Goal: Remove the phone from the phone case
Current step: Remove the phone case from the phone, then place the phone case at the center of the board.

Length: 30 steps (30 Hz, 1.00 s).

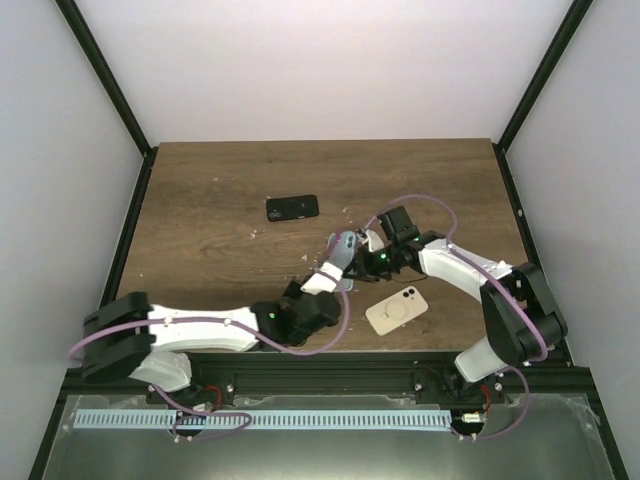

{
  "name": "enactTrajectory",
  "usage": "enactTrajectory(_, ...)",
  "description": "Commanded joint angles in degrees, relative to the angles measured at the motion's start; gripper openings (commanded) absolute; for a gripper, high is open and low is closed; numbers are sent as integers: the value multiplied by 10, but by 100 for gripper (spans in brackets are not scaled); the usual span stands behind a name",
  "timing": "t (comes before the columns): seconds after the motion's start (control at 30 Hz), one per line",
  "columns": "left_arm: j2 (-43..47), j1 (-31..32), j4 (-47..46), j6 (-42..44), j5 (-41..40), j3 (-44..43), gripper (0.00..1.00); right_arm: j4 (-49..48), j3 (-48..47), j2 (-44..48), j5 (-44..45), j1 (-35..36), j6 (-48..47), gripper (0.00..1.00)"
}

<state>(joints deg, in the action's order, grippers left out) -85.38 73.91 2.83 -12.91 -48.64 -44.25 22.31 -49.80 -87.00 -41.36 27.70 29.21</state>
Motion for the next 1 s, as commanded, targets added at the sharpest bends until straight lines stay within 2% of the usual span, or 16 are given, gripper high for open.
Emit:
enactTrajectory(0.0,96,-14,10,-52,-37,42,0,37,2,14,122,-20,-48,1)
enactTrajectory(0.2,176,-23,-8,-86,15,93,0,26,-4,33,167,-22,-67,1)
enactTrajectory(0.33,207,-22,4,-105,24,110,0,32,-38,38,260,-33,-149,1)
enactTrajectory(0.4,219,-21,5,-107,27,118,0,48,-79,22,271,-54,-229,1)
enactTrajectory(0.47,231,-17,3,-102,28,125,0,89,-133,-3,219,-89,-339,1)
enactTrajectory(0.53,240,-14,3,-101,26,130,0,140,-182,-42,193,-137,-404,1)
enactTrajectory(0.63,248,-8,8,-101,24,133,0,185,-224,-73,142,-234,-458,1)
enactTrajectory(0.7,253,-4,9,-101,23,134,0,212,-249,-99,144,-278,-498,1)
enactTrajectory(0.83,262,4,10,-103,23,140,0,289,-309,-159,157,-345,-583,1)
enactTrajectory(0.97,269,10,10,-106,23,145,0,328,-351,-207,140,-393,-610,1)
